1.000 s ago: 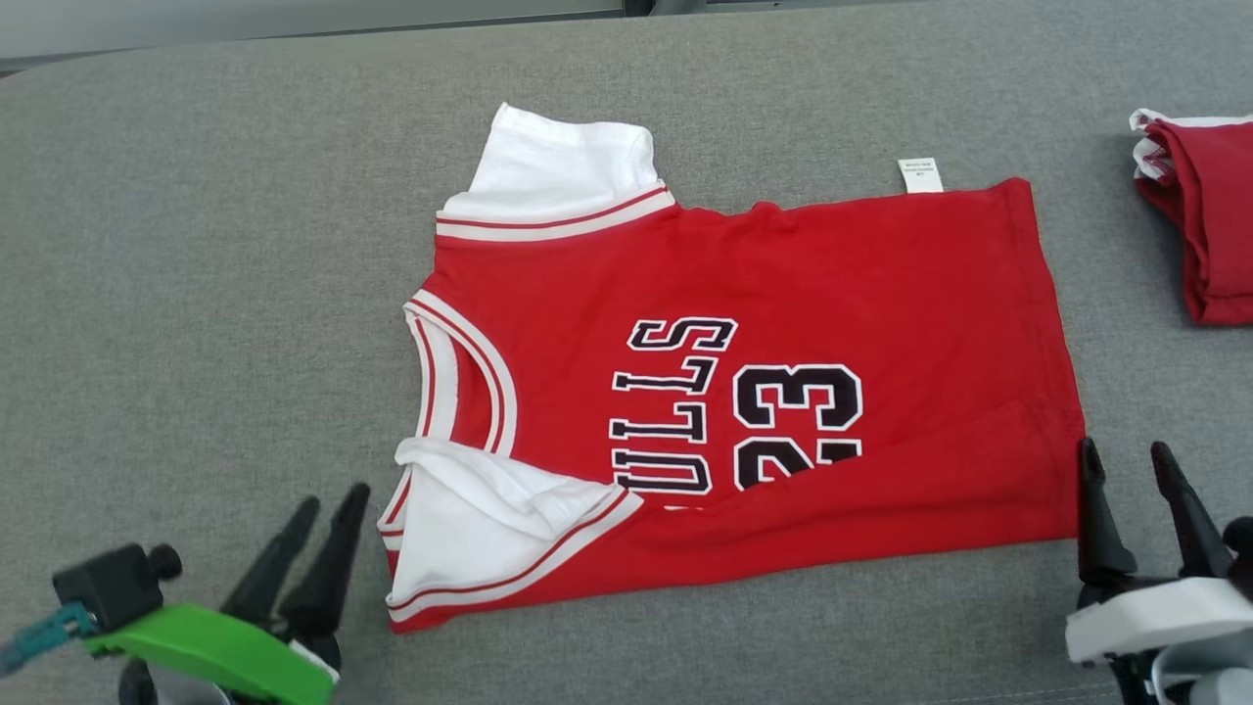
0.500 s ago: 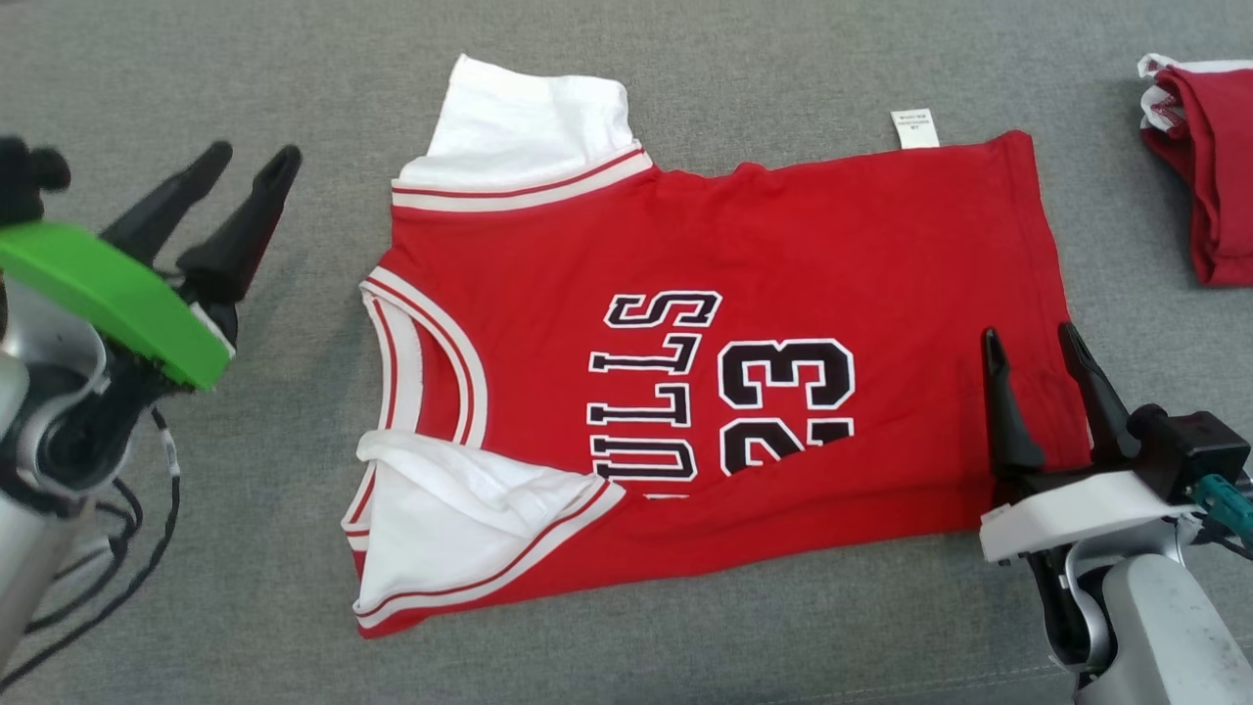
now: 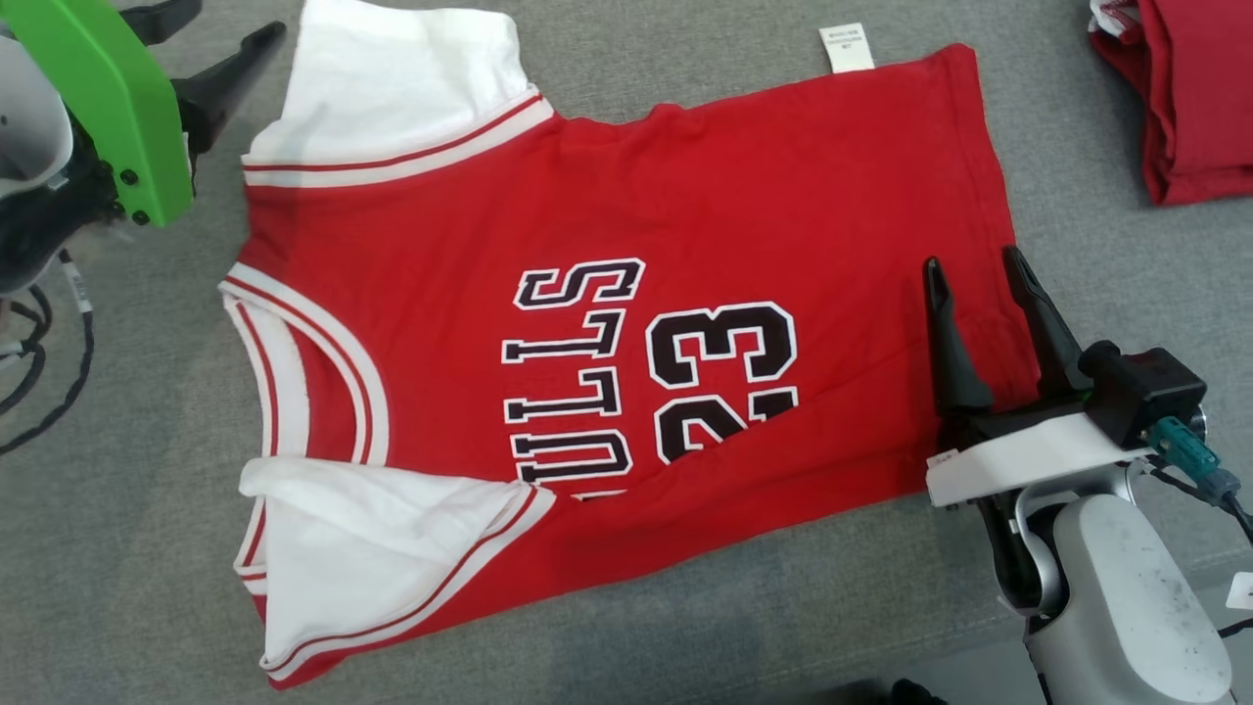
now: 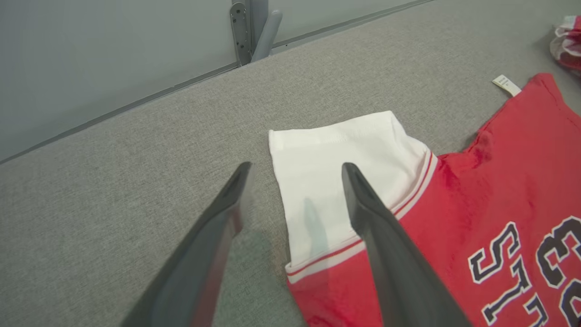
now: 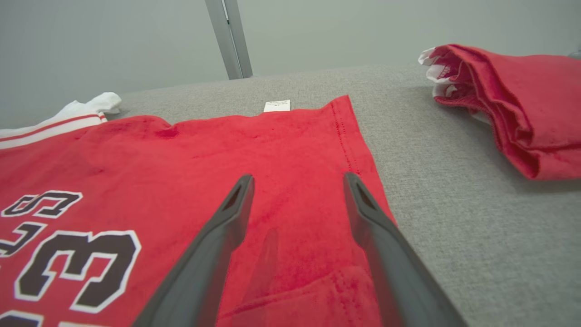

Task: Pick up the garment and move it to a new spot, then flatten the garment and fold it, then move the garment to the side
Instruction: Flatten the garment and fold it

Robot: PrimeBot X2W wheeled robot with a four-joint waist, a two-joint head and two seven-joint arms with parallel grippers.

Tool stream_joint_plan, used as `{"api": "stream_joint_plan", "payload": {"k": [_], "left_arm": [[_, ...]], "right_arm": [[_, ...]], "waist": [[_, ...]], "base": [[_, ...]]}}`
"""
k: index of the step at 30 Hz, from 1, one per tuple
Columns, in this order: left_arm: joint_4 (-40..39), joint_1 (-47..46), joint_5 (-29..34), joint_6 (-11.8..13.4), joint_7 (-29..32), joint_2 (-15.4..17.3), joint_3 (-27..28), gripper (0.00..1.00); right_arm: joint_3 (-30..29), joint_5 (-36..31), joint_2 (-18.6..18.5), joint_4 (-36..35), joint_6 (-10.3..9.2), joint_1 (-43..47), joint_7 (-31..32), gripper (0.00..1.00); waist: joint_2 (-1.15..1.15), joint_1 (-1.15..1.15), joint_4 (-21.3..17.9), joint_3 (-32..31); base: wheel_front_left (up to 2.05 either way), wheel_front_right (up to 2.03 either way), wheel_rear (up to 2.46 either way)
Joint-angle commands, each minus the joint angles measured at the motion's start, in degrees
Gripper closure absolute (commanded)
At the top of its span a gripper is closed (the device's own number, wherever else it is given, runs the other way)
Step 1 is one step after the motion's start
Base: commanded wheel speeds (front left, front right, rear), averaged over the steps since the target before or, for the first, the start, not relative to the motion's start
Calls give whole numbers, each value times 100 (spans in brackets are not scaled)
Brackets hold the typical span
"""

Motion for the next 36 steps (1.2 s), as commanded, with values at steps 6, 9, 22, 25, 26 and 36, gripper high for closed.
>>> {"api": "stream_joint_plan", "payload": {"k": [6,9,22,25,26,36], "left_arm": [[373,-555,214,-23,-13,155,-457,0],[551,-783,187,-24,-75,203,-634,0],[1366,-1269,355,-24,-178,206,-1412,36],[1363,-1265,114,-24,-38,192,-1543,100],[1335,-1260,42,-24,22,198,-1592,100],[931,-1408,-415,-24,-220,229,-1821,100]], "right_arm": [[39,-15,117,-133,-7,-111,-16,0],[79,10,162,-165,-7,-142,-16,0],[-1,-92,286,-198,-7,-134,-16,0],[-25,-126,295,-179,-7,-163,-16,0],[-41,-141,297,-177,-7,-184,-16,0],[105,-85,273,-17,-7,-639,-16,0]], "waist": [[0,-1,-570,596],[0,-1,-702,728],[0,-1,-943,919],[0,-1,-935,906],[0,-1,-924,894],[0,-1,-737,664]], "base": [[0,0,0],[0,0,0],[0,0,0],[0,0,0],[0,0,0],[0,0,0]]}}
